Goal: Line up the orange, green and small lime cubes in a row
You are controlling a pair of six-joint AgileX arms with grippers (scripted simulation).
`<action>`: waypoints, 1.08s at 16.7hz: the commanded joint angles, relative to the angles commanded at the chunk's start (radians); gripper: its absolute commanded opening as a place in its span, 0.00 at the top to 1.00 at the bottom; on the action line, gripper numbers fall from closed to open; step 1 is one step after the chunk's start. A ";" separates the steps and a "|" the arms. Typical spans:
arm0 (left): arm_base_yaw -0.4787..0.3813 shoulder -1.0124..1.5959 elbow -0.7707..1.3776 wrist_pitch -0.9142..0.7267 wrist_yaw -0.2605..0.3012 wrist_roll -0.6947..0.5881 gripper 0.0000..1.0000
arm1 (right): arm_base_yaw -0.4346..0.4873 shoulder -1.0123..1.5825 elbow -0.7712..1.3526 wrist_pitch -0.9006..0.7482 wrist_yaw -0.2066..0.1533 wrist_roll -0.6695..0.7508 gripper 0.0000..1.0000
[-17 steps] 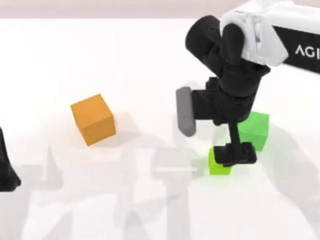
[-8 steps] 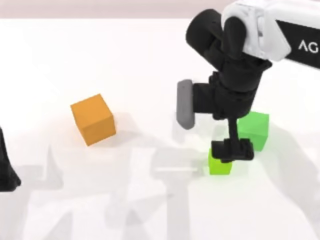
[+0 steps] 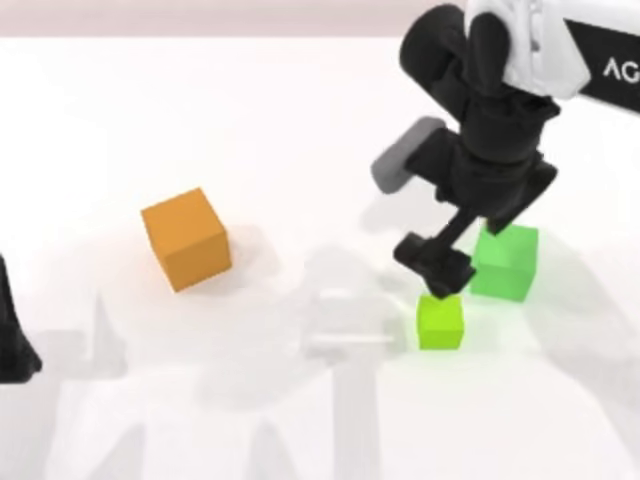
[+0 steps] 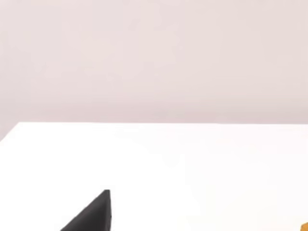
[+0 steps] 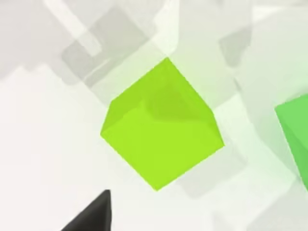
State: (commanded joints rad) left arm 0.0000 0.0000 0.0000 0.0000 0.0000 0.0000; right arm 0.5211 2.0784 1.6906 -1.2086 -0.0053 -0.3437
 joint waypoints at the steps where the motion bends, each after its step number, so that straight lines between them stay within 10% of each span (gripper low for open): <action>1: 0.000 0.000 0.000 0.000 0.000 0.000 0.00 | -0.013 0.008 0.004 -0.004 0.000 0.098 0.00; 10: 0.000 0.000 0.000 0.000 0.000 0.000 0.00 | -0.122 0.034 0.037 -0.003 0.005 0.855 0.00; 18: 0.000 0.000 0.000 0.000 0.000 0.000 0.00 | -0.137 0.027 0.040 0.006 0.007 0.950 0.00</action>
State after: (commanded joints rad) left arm 0.0000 0.0000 0.0000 0.0000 0.0000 0.0000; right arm 0.3845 2.1057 1.7306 -1.2022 0.0019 0.6061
